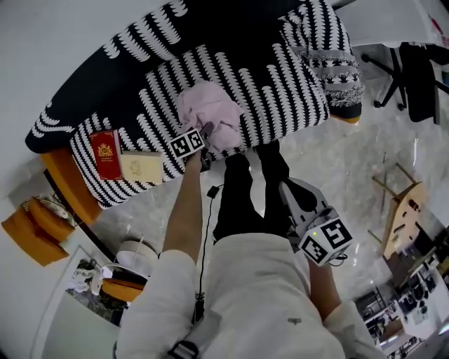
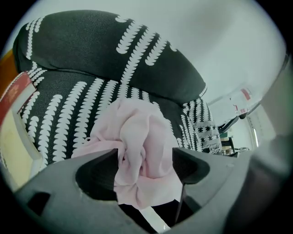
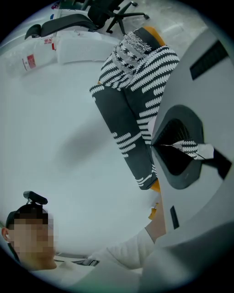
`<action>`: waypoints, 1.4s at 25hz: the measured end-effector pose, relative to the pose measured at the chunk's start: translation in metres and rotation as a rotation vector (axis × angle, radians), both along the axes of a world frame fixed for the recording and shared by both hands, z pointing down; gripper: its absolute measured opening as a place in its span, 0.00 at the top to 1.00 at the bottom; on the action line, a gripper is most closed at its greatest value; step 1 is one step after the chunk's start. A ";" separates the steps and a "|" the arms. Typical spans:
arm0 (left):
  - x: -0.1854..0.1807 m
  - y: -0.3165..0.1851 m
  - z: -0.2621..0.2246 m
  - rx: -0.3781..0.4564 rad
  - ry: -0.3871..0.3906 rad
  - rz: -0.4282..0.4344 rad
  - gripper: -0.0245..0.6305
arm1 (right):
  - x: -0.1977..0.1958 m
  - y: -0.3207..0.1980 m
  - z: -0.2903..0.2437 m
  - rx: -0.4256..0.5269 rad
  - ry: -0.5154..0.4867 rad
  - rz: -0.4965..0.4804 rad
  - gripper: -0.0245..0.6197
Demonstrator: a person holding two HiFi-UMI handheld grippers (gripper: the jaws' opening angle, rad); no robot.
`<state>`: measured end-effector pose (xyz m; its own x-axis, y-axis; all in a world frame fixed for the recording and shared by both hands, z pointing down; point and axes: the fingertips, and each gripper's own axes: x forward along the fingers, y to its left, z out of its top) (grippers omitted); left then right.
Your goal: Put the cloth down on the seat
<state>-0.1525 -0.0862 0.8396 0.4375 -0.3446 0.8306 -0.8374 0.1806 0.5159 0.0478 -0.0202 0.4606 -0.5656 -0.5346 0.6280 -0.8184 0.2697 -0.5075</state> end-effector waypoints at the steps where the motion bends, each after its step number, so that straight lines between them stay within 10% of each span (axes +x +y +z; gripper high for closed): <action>1: -0.001 0.002 -0.005 0.006 0.008 -0.001 0.40 | -0.002 0.000 -0.003 0.007 0.002 -0.004 0.95; 11: -0.010 0.010 -0.064 0.106 0.101 -0.033 0.41 | -0.022 0.002 -0.030 0.087 0.027 -0.050 0.95; 21: 0.000 0.027 -0.166 0.339 0.127 0.167 0.41 | -0.047 -0.004 -0.048 0.152 0.043 -0.156 0.95; 35: 0.009 0.049 -0.330 0.702 0.133 0.059 0.70 | -0.057 -0.013 -0.079 0.257 0.034 -0.361 0.95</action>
<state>-0.1440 -0.0373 0.5091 0.5540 -0.7505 0.3603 -0.7576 -0.2752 0.5919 -0.0092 -0.0330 0.3820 -0.7261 -0.4477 0.5218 -0.6635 0.6553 -0.3611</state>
